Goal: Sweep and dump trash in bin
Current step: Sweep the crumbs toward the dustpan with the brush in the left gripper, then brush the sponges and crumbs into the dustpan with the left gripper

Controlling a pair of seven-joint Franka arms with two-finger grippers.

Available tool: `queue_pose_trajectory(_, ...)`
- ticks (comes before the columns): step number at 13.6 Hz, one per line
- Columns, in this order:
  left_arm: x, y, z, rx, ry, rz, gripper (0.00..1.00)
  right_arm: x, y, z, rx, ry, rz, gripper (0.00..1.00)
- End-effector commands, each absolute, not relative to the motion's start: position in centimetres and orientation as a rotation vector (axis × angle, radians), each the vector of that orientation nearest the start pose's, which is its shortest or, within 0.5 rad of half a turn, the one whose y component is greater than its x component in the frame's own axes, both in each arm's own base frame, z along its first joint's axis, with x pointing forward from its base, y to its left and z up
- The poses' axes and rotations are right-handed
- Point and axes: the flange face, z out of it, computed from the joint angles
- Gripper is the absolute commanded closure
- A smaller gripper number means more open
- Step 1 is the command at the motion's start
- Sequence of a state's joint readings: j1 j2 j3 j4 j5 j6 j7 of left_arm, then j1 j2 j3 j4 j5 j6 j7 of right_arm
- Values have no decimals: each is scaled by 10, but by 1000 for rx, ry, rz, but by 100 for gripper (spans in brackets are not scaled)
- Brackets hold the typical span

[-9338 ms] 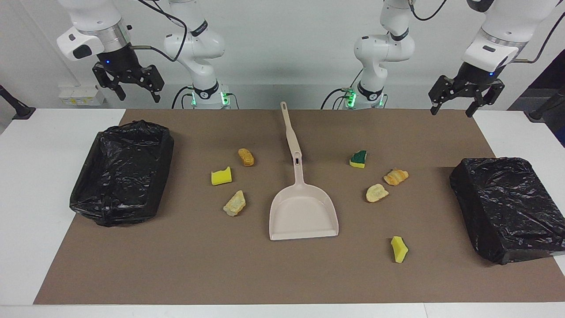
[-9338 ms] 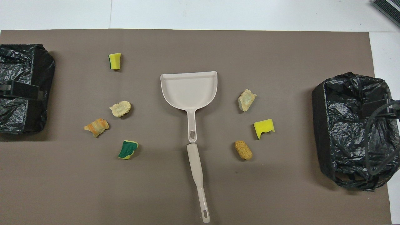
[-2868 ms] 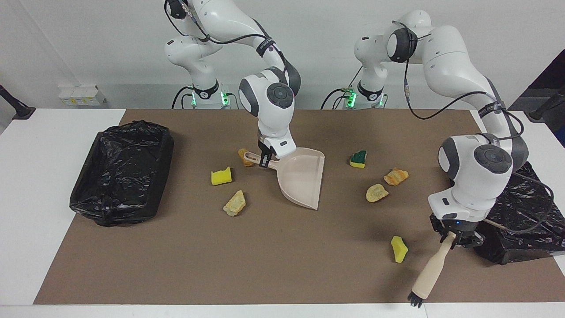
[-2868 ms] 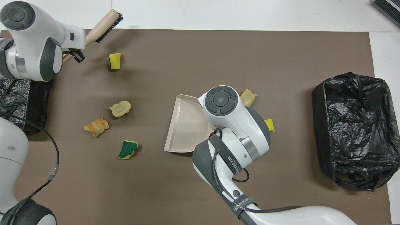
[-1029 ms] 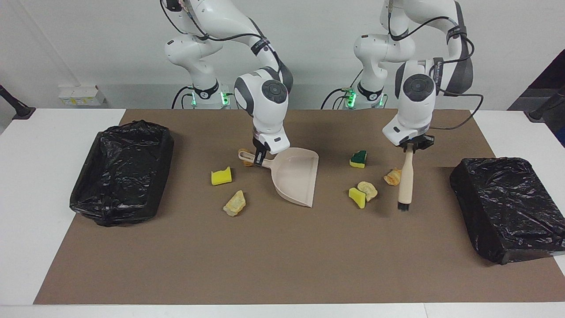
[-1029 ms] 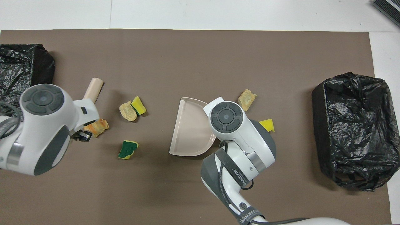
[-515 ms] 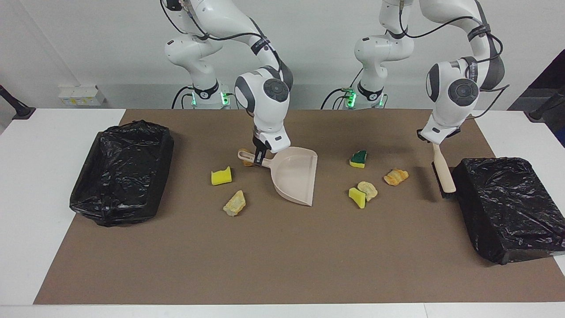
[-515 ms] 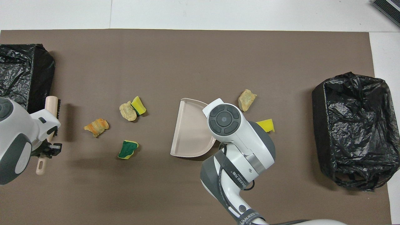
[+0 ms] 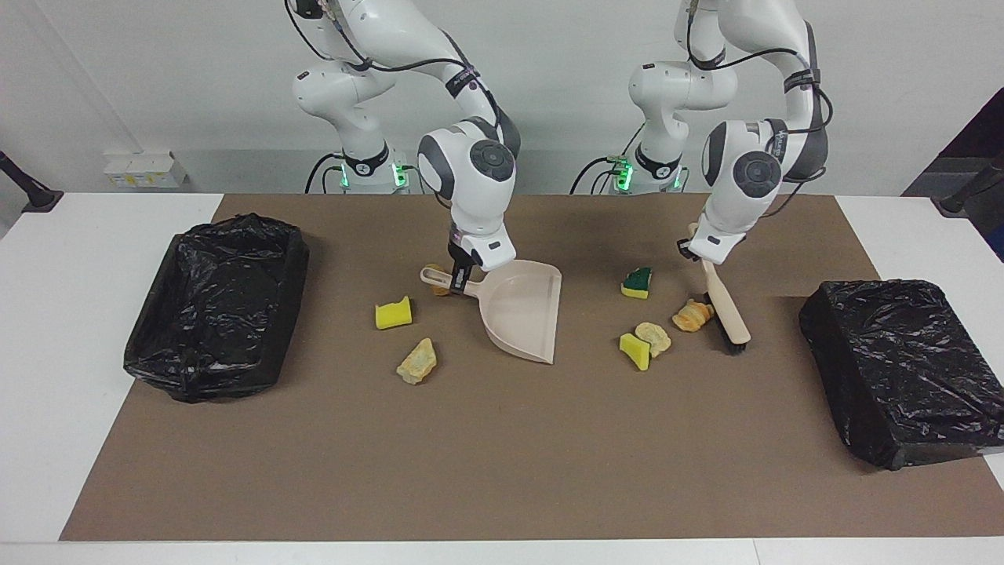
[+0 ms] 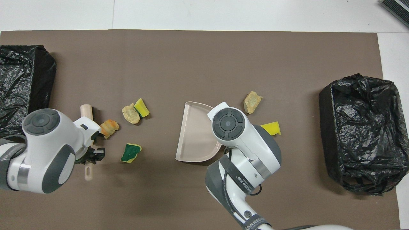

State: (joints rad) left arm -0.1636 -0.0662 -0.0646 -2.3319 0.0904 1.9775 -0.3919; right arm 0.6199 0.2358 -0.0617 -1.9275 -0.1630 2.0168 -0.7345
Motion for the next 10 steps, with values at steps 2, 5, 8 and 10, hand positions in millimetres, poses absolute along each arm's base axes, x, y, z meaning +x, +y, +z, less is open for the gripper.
queue_pose_trajectory(2, 462, -172, 331, -3059, -203, 340, 100, 498, 299, 362, -2529, -2103, 285, 100)
queue_pose_trajectory(5, 467, -215, 333, -3105, -64, 230, 100, 498, 299, 362, -2533, -2099, 287, 100)
queue_pose_trajectory(8, 444, -257, 338, -3098, 132, 231, 100, 498, 299, 362, -2543, -2087, 286, 100)
queue_pose_trajectory(10, 420, -291, 341, -3088, 256, 223, 100, 497, 301, 362, -2540, -2091, 286, 100)
